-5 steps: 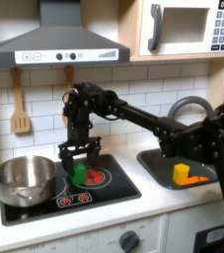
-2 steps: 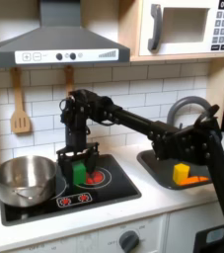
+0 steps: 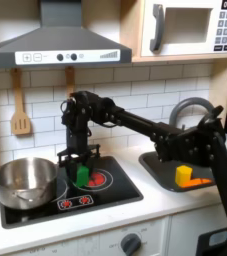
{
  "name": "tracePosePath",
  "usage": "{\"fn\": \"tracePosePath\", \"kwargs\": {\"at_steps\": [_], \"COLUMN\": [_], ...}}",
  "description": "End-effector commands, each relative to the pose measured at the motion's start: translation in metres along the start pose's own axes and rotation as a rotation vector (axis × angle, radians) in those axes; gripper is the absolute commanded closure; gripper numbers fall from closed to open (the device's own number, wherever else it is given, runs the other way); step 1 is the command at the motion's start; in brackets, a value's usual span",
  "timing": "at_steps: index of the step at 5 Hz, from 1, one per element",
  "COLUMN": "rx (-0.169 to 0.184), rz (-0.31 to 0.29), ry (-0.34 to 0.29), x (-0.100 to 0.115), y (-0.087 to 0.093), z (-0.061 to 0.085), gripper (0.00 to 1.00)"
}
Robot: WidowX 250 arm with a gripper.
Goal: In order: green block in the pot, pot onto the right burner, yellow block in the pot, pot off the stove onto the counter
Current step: 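Put the green block in the pot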
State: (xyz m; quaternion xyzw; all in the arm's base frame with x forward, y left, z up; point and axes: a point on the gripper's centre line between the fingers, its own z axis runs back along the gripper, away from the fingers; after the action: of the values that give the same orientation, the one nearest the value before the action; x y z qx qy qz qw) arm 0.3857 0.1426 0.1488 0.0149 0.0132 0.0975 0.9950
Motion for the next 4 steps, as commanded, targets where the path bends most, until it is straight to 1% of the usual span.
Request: {"fn": "tracePosePath", "kwargs": {"at_steps": [1,2,3,4], "rx": [-0.011,-0.021,-0.025,-0.021], "rz": [-0.008,0.006,0.005,0.018], "ry": [-0.014,-0.023,-0.026,-0.064], "x": [-0.005,-0.004,-0.001,0.003], "y": [-0.004,-0.004,-0.002,-0.001], "z": [0.007,0.014,0.025,0.045], "gripper": [1.00,1.00,1.00,1.00]}}
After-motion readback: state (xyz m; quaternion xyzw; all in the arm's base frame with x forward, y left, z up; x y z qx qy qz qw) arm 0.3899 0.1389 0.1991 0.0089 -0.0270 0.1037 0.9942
